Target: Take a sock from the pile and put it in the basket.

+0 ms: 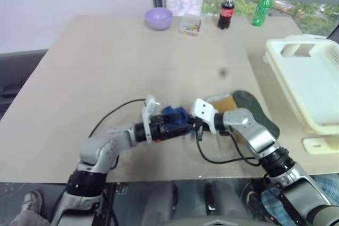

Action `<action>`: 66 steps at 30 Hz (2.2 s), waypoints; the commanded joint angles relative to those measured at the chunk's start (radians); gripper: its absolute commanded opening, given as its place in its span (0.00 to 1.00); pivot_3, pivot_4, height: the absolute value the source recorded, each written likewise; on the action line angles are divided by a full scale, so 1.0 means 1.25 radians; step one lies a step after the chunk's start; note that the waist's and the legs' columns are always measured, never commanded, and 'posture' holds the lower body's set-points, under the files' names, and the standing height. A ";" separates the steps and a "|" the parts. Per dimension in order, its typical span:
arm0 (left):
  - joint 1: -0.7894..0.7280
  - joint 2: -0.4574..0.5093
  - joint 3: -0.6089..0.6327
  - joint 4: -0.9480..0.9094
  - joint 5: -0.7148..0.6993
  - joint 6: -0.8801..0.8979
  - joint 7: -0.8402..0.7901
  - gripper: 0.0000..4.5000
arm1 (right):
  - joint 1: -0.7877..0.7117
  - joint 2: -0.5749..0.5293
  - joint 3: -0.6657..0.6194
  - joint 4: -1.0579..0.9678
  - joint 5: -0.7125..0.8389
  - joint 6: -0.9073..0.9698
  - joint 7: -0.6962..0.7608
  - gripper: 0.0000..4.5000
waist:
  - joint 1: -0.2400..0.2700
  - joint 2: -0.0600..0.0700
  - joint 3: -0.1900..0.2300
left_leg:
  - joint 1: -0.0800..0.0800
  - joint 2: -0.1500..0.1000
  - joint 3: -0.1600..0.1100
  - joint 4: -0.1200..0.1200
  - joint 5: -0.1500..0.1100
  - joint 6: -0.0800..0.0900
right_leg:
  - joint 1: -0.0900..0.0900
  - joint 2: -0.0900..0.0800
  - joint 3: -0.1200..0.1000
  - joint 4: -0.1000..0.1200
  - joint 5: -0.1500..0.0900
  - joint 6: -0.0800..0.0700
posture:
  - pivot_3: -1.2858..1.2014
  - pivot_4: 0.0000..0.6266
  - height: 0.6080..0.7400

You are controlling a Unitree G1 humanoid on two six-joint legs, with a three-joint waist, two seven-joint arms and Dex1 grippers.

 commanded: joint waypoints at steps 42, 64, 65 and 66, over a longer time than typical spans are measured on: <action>0.013 0.037 -0.073 0.060 0.102 -0.017 -0.042 0.95 | 0.057 -0.130 -0.108 -0.240 0.091 0.147 0.055 0.37 | 0.000 0.000 0.000 | -0.001 0.000 0.000 -0.003 0.000 0.000 | -0.001 0.000 -0.001 -0.002 0.000 0.000 | 0.52 0.24 1.00; 0.270 0.206 0.274 -0.221 0.023 -0.180 -0.090 0.95 | -0.101 0.067 -0.121 -0.084 0.199 0.419 -0.145 0.83 | 0.002 0.001 0.002 | -0.013 -0.001 -0.002 -0.002 0.000 0.000 | -0.011 -0.003 -0.003 -0.003 0.000 0.000 | 0.52 0.24 1.00; 0.276 0.202 0.279 -0.228 0.017 -0.179 -0.081 0.95 | -0.100 0.054 -0.094 -0.067 0.182 0.406 -0.134 0.83 | 0.003 0.001 0.002 | -0.013 -0.001 -0.003 -0.002 0.000 0.000 | -0.011 -0.004 -0.004 -0.004 0.000 0.000 | 0.52 0.24 1.00; 0.281 0.198 0.282 -0.235 0.012 -0.177 -0.073 0.95 | -0.098 0.046 -0.077 -0.055 0.174 0.399 -0.127 0.83 | 0.003 0.001 0.002 | -0.013 -0.001 -0.003 -0.002 0.000 0.000 | -0.011 -0.004 -0.004 -0.004 0.000 0.000 | 0.52 0.24 1.00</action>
